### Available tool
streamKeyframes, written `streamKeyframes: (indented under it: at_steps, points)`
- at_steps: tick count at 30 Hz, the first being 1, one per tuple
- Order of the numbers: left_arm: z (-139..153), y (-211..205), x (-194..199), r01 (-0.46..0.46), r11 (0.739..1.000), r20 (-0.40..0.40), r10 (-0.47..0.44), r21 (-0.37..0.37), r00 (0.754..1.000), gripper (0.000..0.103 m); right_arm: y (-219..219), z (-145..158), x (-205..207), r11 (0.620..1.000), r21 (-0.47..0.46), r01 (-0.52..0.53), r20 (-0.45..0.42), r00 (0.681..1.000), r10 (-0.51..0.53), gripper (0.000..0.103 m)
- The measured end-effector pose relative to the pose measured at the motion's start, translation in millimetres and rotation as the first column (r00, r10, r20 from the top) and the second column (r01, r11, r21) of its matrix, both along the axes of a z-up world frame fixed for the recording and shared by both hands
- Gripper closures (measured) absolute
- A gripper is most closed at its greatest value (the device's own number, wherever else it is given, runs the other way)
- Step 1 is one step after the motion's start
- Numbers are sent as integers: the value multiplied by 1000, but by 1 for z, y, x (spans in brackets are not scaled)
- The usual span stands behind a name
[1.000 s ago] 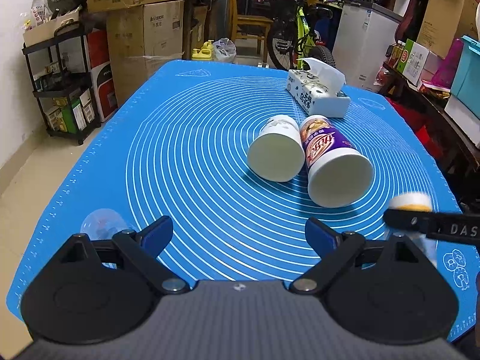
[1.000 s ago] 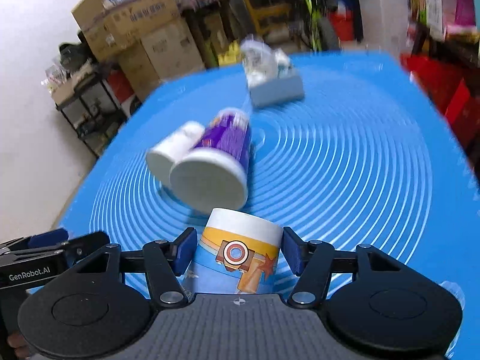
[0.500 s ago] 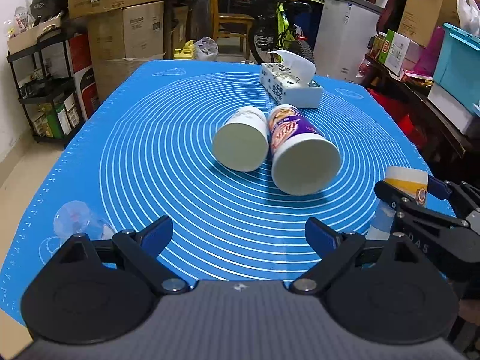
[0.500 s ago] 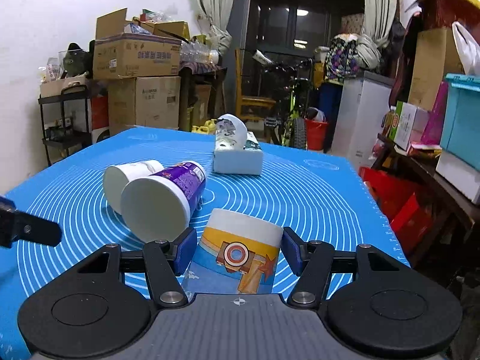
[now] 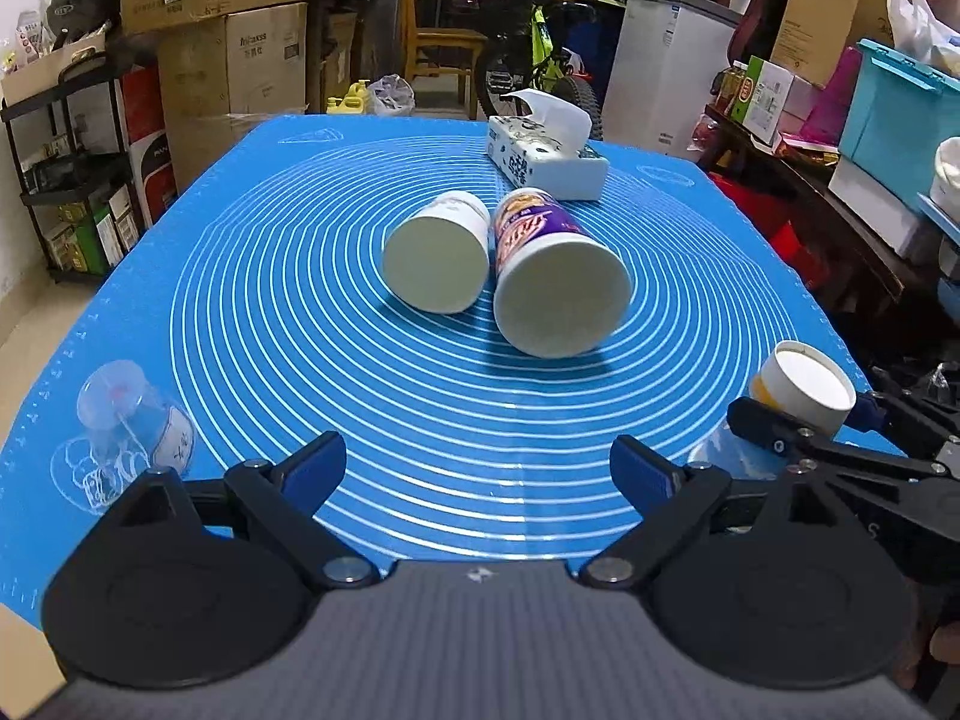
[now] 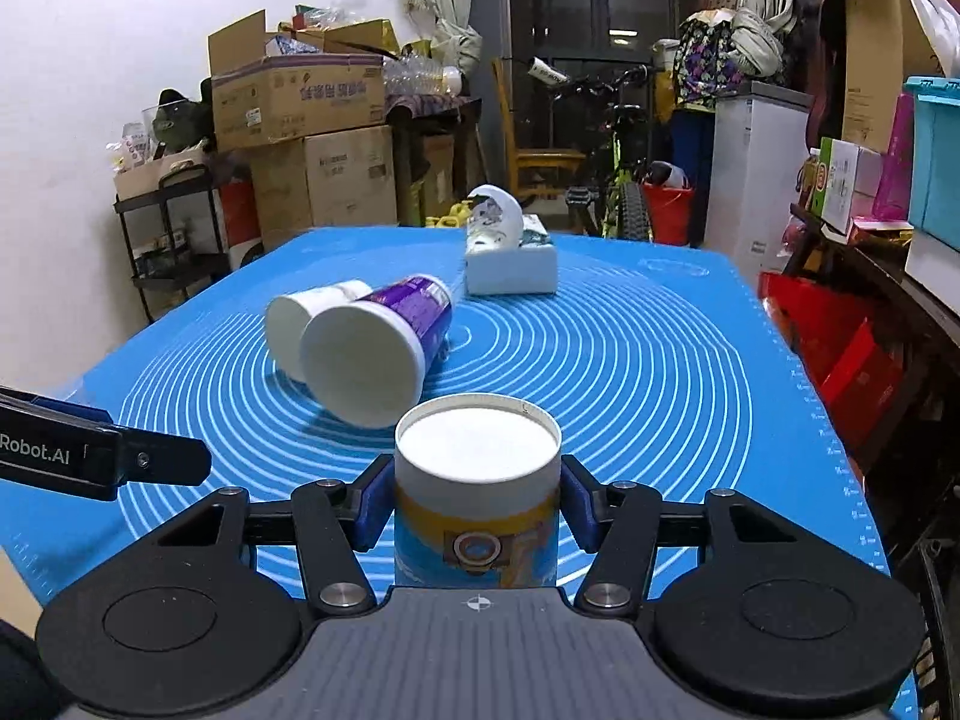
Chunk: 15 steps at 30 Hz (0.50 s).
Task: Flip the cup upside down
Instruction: 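Rotate the cup with the right tool and set it rim-down on the mat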
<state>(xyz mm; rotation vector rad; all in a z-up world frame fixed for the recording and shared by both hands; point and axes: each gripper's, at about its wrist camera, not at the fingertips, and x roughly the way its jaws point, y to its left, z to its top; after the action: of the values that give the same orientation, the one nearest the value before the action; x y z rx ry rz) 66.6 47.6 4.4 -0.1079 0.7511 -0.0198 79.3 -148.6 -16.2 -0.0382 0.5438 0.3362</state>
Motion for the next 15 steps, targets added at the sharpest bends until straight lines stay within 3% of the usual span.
streamKeyframes:
  at_steps: [3, 6, 8, 15]
  points:
    - [2, -4, -5, 4, 1000, 4, -4, -1, 1000, 9, -1, -1, -3, 1000, 8, -17, -22, 1000, 17, 40]
    - [2, -8, -12, 11, 1000, 6, -11, -11, 1000, 9, -2, 2, -5, 999, 5, -41, -51, 998, 41, 25]
    - [5, -13, -19, 24, 999, 14, -23, -26, 1000, 9, -5, 7, -13, 999, -4, -35, -35, 999, 35, 20]
    - [12, -35, -47, 76, 997, 49, -78, 28, 996, 9, -35, 17, -41, 1000, 2, -3, -61, 998, 3, 19]
